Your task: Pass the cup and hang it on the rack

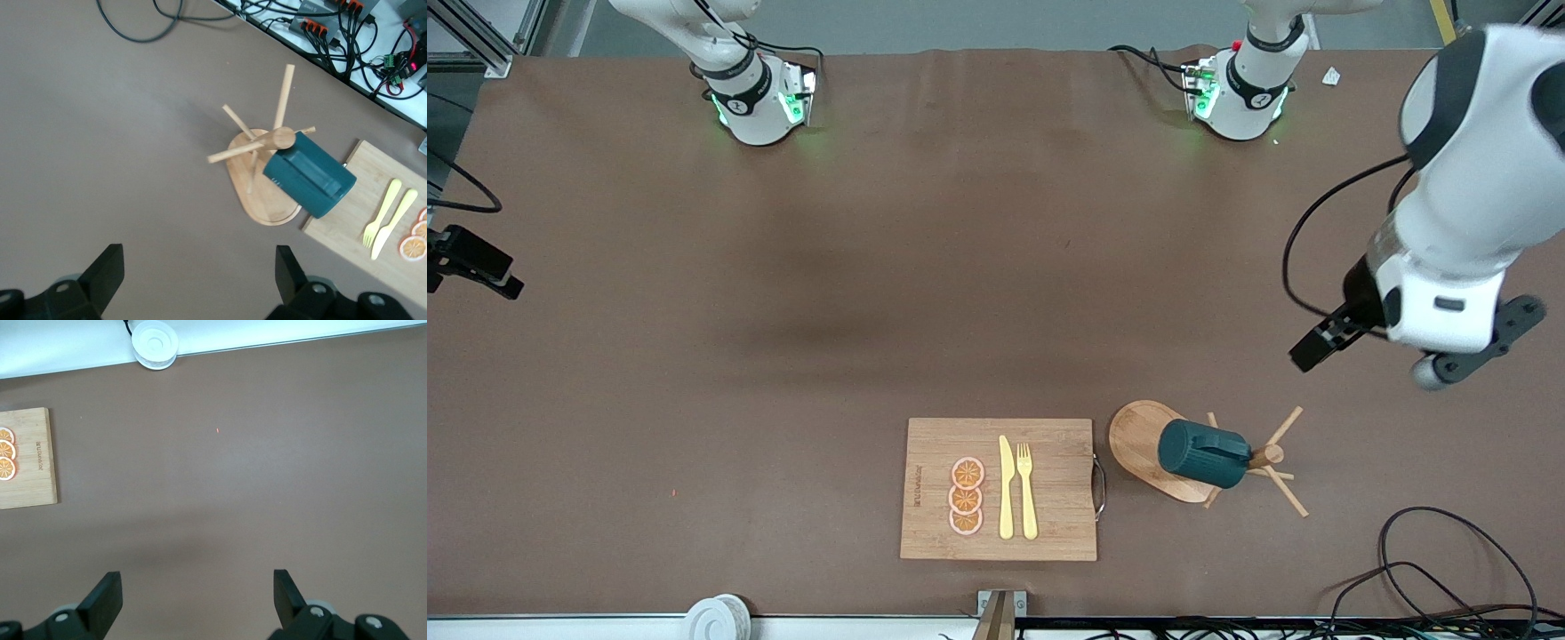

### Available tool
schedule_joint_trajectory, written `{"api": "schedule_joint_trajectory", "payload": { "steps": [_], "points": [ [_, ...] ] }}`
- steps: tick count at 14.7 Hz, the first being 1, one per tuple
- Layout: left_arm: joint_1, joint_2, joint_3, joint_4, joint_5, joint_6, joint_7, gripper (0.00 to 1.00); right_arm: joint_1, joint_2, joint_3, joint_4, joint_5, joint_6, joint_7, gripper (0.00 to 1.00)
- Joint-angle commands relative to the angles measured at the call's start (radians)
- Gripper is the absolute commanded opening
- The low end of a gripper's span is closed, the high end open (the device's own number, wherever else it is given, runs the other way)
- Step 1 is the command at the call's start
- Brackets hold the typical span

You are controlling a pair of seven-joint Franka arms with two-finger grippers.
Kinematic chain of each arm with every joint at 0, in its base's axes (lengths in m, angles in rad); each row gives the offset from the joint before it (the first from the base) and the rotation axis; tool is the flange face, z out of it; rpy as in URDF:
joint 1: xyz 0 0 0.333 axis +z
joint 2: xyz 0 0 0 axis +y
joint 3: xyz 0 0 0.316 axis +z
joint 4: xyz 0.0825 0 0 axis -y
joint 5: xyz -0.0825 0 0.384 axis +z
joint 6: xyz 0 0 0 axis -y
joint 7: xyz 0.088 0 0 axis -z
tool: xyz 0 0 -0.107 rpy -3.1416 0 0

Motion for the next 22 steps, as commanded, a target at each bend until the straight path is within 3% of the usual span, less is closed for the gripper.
{"api": "schedule_joint_trajectory", "payload": {
  "steps": [1,4,9,16,22],
  "points": [
    [0.035,-0.094,0.007,-0.033,-0.001,-0.072,0.126,1.0,-0.018,-0.007,0.016,0.001,-0.006,-0.008,0.003,1.0],
    [0.07,-0.157,0.016,-0.059,-0.01,-0.127,0.331,1.0,-0.018,-0.007,0.016,0.001,-0.006,-0.008,0.004,1.0],
    [0.095,-0.283,0.082,-0.181,-0.096,-0.173,0.597,1.0,-0.018,-0.007,0.016,0.001,-0.006,-0.008,0.004,1.0],
    [0.098,-0.456,0.091,-0.412,-0.148,-0.151,0.686,1.0,-0.018,-0.007,0.016,0.001,-0.006,-0.008,0.003,1.0],
    [0.093,-0.446,0.088,-0.385,-0.176,-0.15,0.717,1.0,-0.018,-0.007,0.016,0.001,-0.006,-0.008,0.003,1.0]
  ]
}}
